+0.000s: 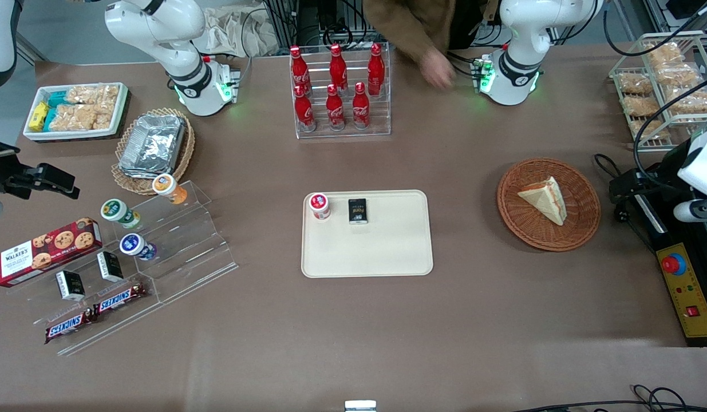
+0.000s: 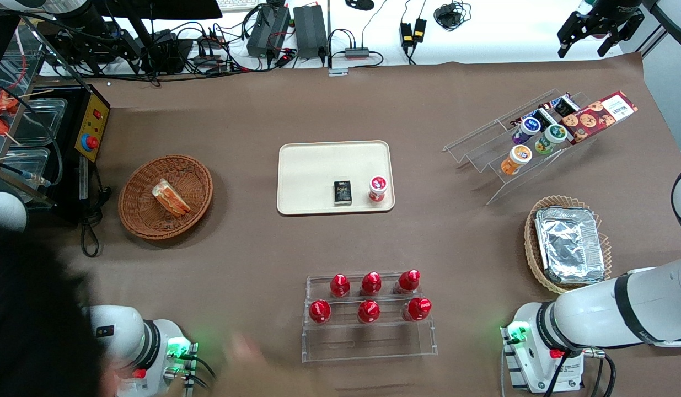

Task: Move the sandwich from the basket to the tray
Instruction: 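Move the left gripper over the wrapped sandwich in the wicker basket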

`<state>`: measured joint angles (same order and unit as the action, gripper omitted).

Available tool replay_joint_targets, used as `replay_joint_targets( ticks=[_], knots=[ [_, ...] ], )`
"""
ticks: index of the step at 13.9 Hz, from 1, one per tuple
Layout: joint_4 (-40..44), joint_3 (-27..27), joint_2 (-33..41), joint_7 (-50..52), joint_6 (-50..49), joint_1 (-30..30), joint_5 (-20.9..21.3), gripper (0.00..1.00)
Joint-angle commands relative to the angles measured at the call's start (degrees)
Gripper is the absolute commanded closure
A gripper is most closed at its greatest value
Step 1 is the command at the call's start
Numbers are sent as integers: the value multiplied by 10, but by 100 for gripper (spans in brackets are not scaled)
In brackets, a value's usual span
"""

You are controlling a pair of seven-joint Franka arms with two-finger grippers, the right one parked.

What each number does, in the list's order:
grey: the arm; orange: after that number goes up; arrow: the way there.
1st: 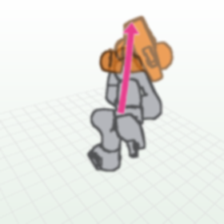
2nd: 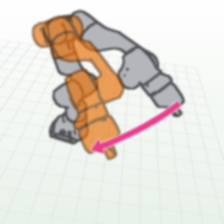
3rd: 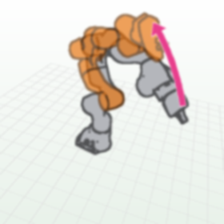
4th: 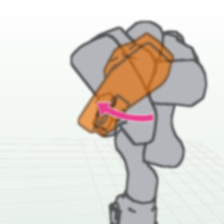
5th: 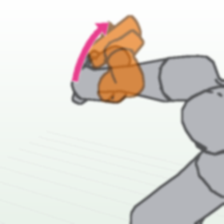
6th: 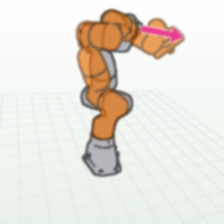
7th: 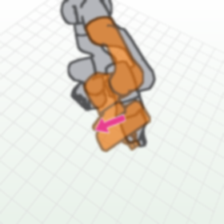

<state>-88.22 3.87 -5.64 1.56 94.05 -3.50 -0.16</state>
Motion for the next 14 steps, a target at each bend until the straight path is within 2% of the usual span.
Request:
replay_joint_targets(
  ticks=[1,3,6,7,9,12,14],
  knots=[
    [17,2,-4,-1,-19,0,9,0],
    [16,2,-3,15,-32,1,9,0],
    [-24,1,8,128,-36,-1,4,0],
    [-58,0,20,144,-34,-1,8,0],
    [-168,-2,81,164,41,-1,9,0],
    [-323,-2,139,333,159,-1,12,0],
    [-388,-2,154,369,213,-1,12,0]
  ],
)
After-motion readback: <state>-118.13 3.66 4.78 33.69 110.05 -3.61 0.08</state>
